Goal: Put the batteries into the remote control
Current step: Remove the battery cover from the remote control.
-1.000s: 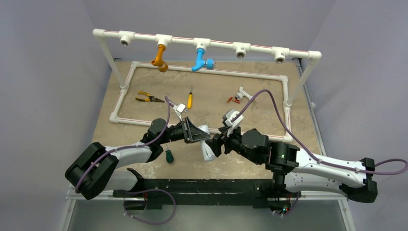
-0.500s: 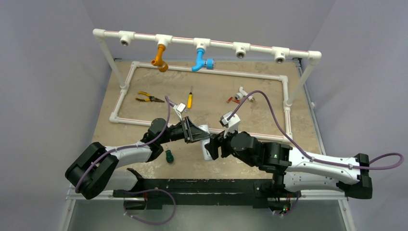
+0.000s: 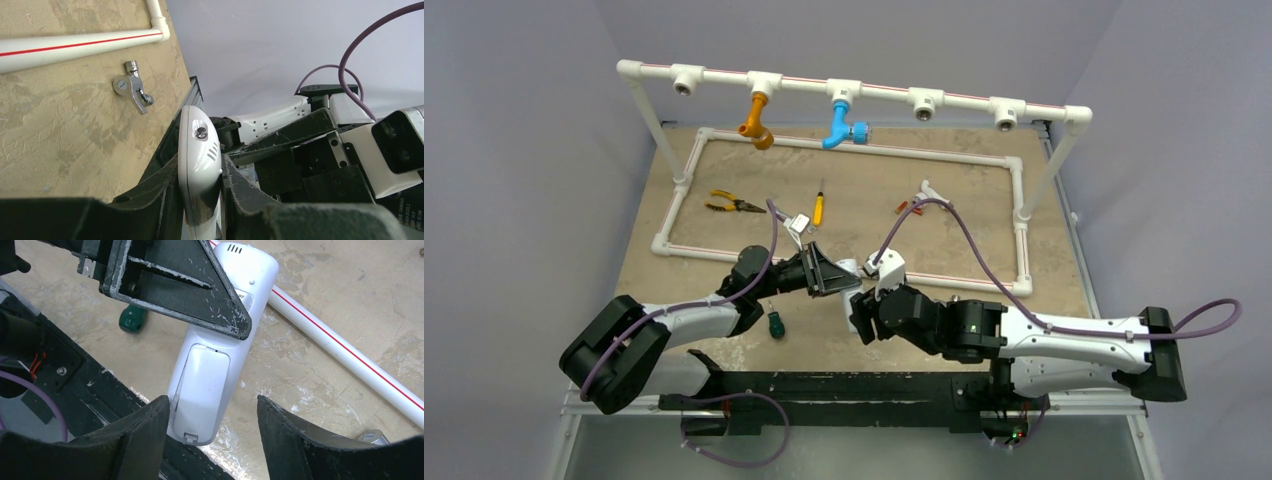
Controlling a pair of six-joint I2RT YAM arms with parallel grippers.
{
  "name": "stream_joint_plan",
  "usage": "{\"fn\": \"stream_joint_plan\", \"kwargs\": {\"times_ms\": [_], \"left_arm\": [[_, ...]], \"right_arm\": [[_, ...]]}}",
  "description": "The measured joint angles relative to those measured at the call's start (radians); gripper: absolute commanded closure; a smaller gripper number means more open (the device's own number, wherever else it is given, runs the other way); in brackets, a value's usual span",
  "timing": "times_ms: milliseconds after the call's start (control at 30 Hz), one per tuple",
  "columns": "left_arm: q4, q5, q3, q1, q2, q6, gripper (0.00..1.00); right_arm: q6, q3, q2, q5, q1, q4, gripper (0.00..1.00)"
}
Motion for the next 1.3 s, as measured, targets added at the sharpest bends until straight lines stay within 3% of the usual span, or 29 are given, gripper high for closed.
{"fn": "stream_joint_plan", "kwargs": {"times_ms": [233, 900, 1300], "left_arm": [[-0.003, -0.010, 0.000, 0.000, 0.000, 0.001, 1.00], [-0.021, -0.001, 0.027, 0.000, 0.035, 0.000, 1.00], [-0.020, -0.010, 0.018, 0.000, 0.037, 0.001, 1.00]], "right_arm": [[0.002, 0.000, 0.011, 0.001, 0.001, -0.003, 0.53], [-0.045, 0.007, 0.008, -0.002, 0.001, -0.019, 0.80], [-0.044, 0.007, -0.121, 0.051, -0.001, 0.011, 0.93]]}}
